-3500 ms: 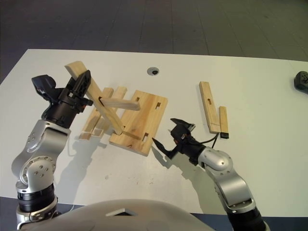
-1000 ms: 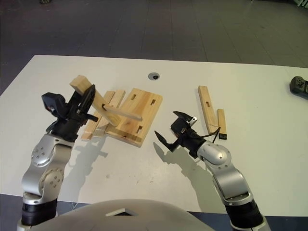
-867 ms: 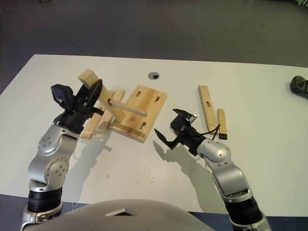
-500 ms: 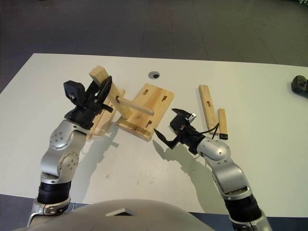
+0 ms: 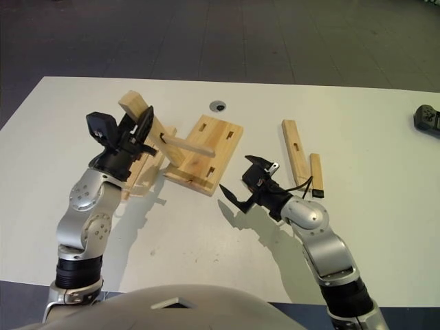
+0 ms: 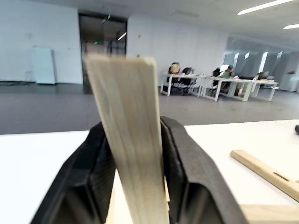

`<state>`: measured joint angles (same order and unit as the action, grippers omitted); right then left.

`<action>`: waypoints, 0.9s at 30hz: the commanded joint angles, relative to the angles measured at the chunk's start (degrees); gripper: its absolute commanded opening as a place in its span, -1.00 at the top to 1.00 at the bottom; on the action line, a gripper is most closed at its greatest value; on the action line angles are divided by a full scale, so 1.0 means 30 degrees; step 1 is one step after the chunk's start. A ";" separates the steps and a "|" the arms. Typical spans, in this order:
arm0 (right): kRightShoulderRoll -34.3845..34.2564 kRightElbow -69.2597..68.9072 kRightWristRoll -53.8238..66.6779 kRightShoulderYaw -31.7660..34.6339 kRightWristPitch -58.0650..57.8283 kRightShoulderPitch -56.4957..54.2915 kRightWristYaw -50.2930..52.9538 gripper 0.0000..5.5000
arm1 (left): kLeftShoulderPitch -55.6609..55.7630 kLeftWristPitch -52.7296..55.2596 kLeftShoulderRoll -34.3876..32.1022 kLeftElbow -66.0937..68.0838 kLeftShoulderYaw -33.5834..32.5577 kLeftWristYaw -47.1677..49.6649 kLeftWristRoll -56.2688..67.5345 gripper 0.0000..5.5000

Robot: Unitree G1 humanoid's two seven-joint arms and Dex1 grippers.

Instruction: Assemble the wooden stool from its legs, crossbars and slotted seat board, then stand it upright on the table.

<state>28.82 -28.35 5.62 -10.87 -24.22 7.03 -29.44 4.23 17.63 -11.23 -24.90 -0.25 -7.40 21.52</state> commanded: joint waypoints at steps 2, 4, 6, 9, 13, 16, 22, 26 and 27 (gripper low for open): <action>-0.0169 -0.0136 -0.0188 -0.0111 0.0082 0.0321 0.0180 -0.96 | 0.2222 0.1349 0.0113 -0.1602 -0.1037 0.1063 0.0331 0.12; -0.0201 -0.0123 -0.0211 -0.0148 0.0126 0.0432 0.0253 -0.96 | 0.2672 0.1811 0.0094 -0.1721 -0.1341 0.1219 0.0569 0.01; -0.0239 -0.0062 -0.0247 -0.0183 0.0151 0.0437 0.0270 -0.96 | 0.3080 0.2294 -0.0033 -0.1817 -0.1733 0.1271 0.0853 -0.11; -0.0278 0.0065 -0.0297 -0.0182 0.0217 0.0419 0.0256 -0.96 | 0.4405 0.3375 -0.0317 -0.2216 -0.2754 0.1515 0.1886 -0.27; -0.0448 0.0068 -0.0407 -0.0321 0.0210 0.0434 0.0329 -0.96 | 0.7833 0.4791 -0.1181 -0.1194 -0.4787 0.1687 0.4042 -0.52; -0.0561 0.0021 -0.0466 -0.0413 0.0165 0.0421 0.0376 -0.96 | 0.9819 0.5061 -0.1607 0.0858 -0.5646 0.1161 0.5176 -0.69; -0.0555 0.0083 -0.0571 -0.0575 0.0161 0.0138 0.0134 -0.96 | 1.1539 0.4203 -0.2616 0.6548 -0.4890 -0.1732 0.4287 -0.96; -0.0502 0.0136 -0.0571 -0.0357 0.0166 0.0229 0.0110 -0.96 | 1.1524 0.4418 -0.2626 0.6687 -0.4384 -0.2261 0.4079 -0.96; -0.0504 0.0149 -0.0591 -0.0395 0.0192 0.0252 0.0094 -0.96 | 1.1222 0.4414 -0.2537 0.6586 -0.4213 -0.2294 0.3990 -0.96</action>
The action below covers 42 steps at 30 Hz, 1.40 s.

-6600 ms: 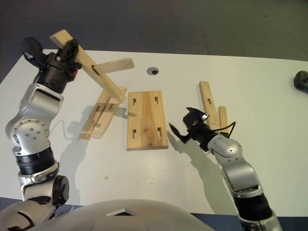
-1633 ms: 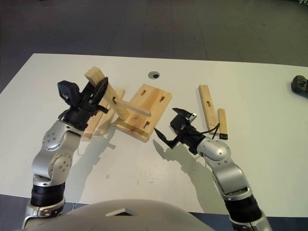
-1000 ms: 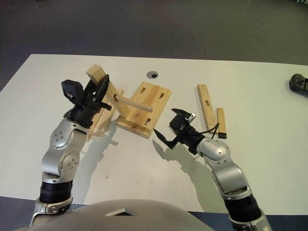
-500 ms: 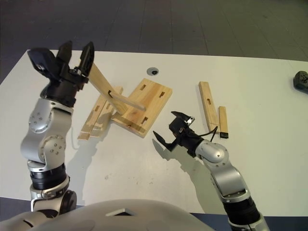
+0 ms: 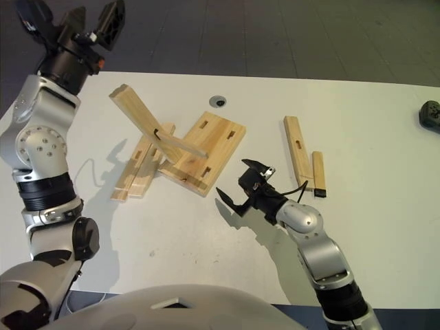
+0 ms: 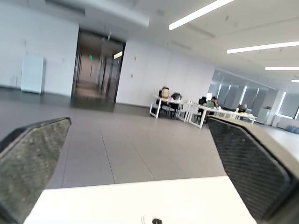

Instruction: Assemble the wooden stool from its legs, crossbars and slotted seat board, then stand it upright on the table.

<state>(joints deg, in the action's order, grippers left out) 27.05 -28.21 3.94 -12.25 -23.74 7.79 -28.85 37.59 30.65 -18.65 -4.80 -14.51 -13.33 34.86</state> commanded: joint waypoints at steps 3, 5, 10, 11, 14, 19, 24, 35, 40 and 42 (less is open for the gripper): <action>-0.0001 0.0116 -0.0072 -0.0074 0.0004 -0.0040 -0.0099 -0.96 | -0.0825 0.0301 0.0448 -0.1076 0.0760 0.0038 -0.0393 -0.96; -0.0027 0.0101 -0.0084 -0.0113 -0.0011 -0.0029 -0.0088 -0.96 | -0.0976 0.0519 0.0704 -0.1664 0.0611 0.0396 -0.0126 -0.96; 0.0065 0.0158 -0.0090 -0.0100 -0.0011 -0.0132 -0.0161 -0.96 | -0.0707 0.1442 0.0454 -0.3548 0.0737 0.0733 0.0180 -0.96; 0.0058 0.0158 -0.0037 -0.0047 -0.0050 -0.0168 -0.0175 -0.96 | -0.0363 0.1616 0.0368 -0.3804 0.0600 0.0890 0.0322 -0.96; 0.0071 0.0124 0.0001 0.0028 -0.0063 -0.0123 -0.0185 -0.96 | 0.0715 0.1908 0.0261 -0.4105 0.0272 0.1191 0.0677 -0.96; 0.0061 0.0135 -0.0006 0.0007 -0.0056 -0.0099 -0.0191 -0.96 | -0.0574 0.2546 0.0533 -0.3632 0.1086 0.0992 0.0296 -0.96; 0.0052 0.0131 -0.0014 0.0165 -0.0030 -0.0025 -0.0085 -0.96 | -0.5001 0.3450 0.1188 -0.3266 0.3461 0.1377 -0.1203 -0.96; -0.0216 -0.0024 -0.0065 -0.0149 -0.0124 0.0139 0.0024 -0.96 | -0.4896 0.4103 0.4002 -0.6321 0.1952 0.3926 0.2007 -0.96; -0.0134 0.0177 0.0073 0.0411 -0.0040 -0.0013 0.0064 -0.96 | -0.2657 0.4055 0.2683 -0.7194 -0.1362 0.5470 0.4088 -0.96; -0.0002 0.0298 0.0102 0.0797 0.0073 0.0113 0.0072 -0.96 | -0.2678 0.4452 0.1068 -0.7229 -0.3361 0.5936 0.4690 -0.96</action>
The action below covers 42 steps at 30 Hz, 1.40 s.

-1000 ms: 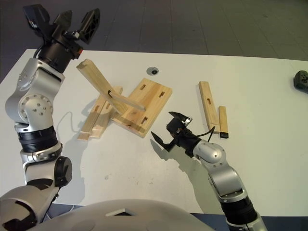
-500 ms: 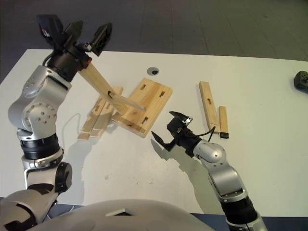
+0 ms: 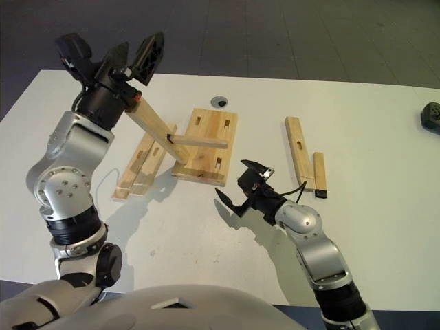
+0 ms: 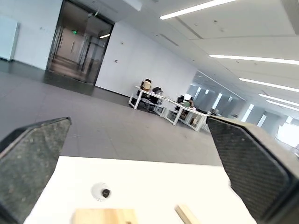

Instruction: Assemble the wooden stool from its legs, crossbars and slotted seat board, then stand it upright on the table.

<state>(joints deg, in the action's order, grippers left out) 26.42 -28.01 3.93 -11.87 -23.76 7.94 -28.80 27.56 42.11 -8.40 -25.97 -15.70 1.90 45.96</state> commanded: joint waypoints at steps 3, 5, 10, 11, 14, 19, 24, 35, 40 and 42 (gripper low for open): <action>0.0280 0.0380 0.0116 0.1006 0.0205 0.0234 0.0006 -0.96 | -0.2537 0.2540 -0.5332 -0.0261 -0.4490 0.0092 0.0687 -0.96; 0.0186 0.0050 0.0019 0.1207 0.0218 0.0869 0.0294 -0.96 | -0.5579 0.3731 -0.6967 -0.0164 -0.3849 -0.1477 0.0156 -0.96; 0.0036 -0.0181 -0.0030 0.1096 0.0180 0.1212 0.0452 -0.96 | -0.8534 0.3817 -0.6900 0.0125 -0.1299 -0.3326 -0.0683 -0.96; 0.0035 -0.0237 -0.0005 0.1068 0.0157 0.1253 0.0457 -0.96 | -0.8612 0.3310 -0.6805 0.0791 -0.0752 -0.3511 -0.1324 -0.96; 0.0135 -0.0391 -0.0014 0.1092 0.0122 0.1401 0.0465 -0.96 | -0.8530 0.2044 -0.6697 0.2795 0.0976 -0.4522 -0.2957 -0.96; 0.0349 -0.0540 0.0044 0.1330 0.0015 0.1403 0.0359 -0.96 | -0.9088 0.0409 -0.6570 0.4732 0.2747 -0.5744 -0.5224 -0.96; 0.0377 -0.0353 0.0069 0.1143 0.0061 0.1158 0.0033 -0.96 | -0.9786 -0.0574 -0.6257 0.5314 0.2079 -0.5707 -0.6169 -0.96; 0.0153 -0.0283 0.0000 0.0868 -0.0010 0.0888 0.0124 -0.96 | -0.9975 -0.0359 -0.6443 0.5622 0.2496 -0.6688 -0.7082 -0.96; 0.0276 -0.0248 0.0036 0.0996 -0.0036 0.0786 0.0026 -0.96 | -1.0072 -0.0925 -0.7219 0.6030 0.3170 -0.7501 -0.8244 -0.96; 0.0265 -0.0230 0.0033 0.0987 -0.0038 0.0720 0.0018 -0.96 | -0.9994 -0.1142 -0.7564 0.6189 0.3346 -0.7865 -0.8642 -0.96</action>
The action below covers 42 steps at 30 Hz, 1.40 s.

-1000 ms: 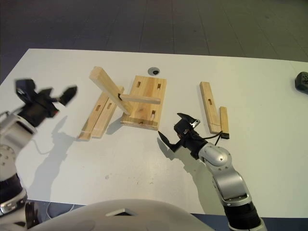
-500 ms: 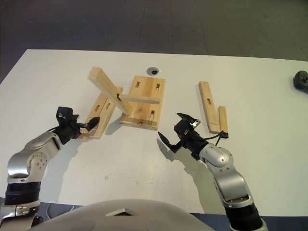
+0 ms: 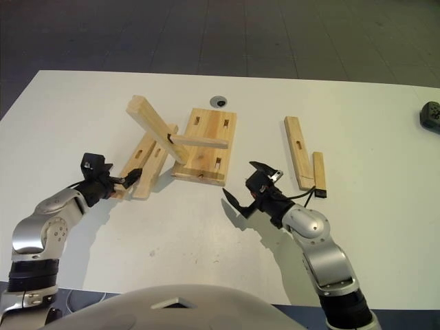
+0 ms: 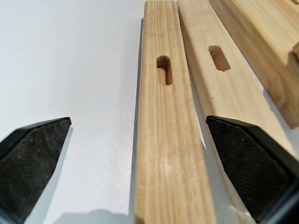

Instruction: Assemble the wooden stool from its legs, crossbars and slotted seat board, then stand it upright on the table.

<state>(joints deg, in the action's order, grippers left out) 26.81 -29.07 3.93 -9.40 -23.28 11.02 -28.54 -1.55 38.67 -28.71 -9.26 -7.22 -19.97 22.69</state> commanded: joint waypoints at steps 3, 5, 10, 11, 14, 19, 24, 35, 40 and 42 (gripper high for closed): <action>0.0042 0.0127 0.0007 0.0111 -0.0223 -0.0355 0.0008 -0.96 | 0.0111 -0.0012 -0.1139 0.1040 0.0695 -0.1235 -0.1162 -0.78; -0.0011 0.0116 0.0007 0.0113 -0.0229 -0.0365 0.0071 -0.96 | 0.0199 0.0295 -0.1280 0.1183 0.0970 -0.1804 -0.1184 -0.65; -0.0044 0.0092 -0.0012 0.0130 -0.0244 -0.0355 0.0146 -0.96 | 0.0033 0.1219 -0.1633 0.1661 0.1586 -0.3886 -0.0452 -0.37; -0.0045 0.0127 -0.0019 0.0104 -0.0266 -0.0428 0.0130 -0.96 | -0.0034 0.1252 -0.1787 0.1738 0.1594 -0.4241 -0.0412 -0.30; -0.0051 0.0180 -0.0028 0.0069 -0.0315 -0.0555 0.0114 -0.96 | -0.0033 0.1190 -0.2130 0.2000 0.1511 -0.4768 -0.0433 -0.10; -0.0174 0.0330 -0.0067 0.0109 -0.0359 -0.0678 0.0278 -0.96 | 0.0194 0.0308 -0.1730 0.1770 0.1142 -0.4201 -0.0655 0.23; -0.0184 0.0540 -0.0064 0.0249 -0.0344 -0.0966 0.0407 -0.96 | 0.0205 -0.0371 -0.1108 0.1236 0.0807 -0.3301 -0.0814 0.25; -0.3102 0.2613 1.9171 1.2608 -0.7393 -1.2142 0.6824 -0.96 | 1.2270 -0.3340 -0.0985 -0.2804 -0.2067 0.0028 0.0329 0.25; -0.4670 0.2732 2.8980 1.1223 -0.5117 -1.6528 1.2795 -0.96 | 1.4773 -0.4019 -0.1149 -0.3256 0.0905 -0.4022 0.0853 0.25; -0.5236 0.2449 3.0626 1.0325 -0.4583 -1.7031 1.4043 -0.96 | 1.4968 -0.4038 -0.0738 -0.3197 0.1529 -0.4788 0.0995 0.25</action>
<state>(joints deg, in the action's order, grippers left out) 16.29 -21.12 71.02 22.28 -40.55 -27.89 -1.95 33.95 29.32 -29.98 -14.24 -10.35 -24.23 22.82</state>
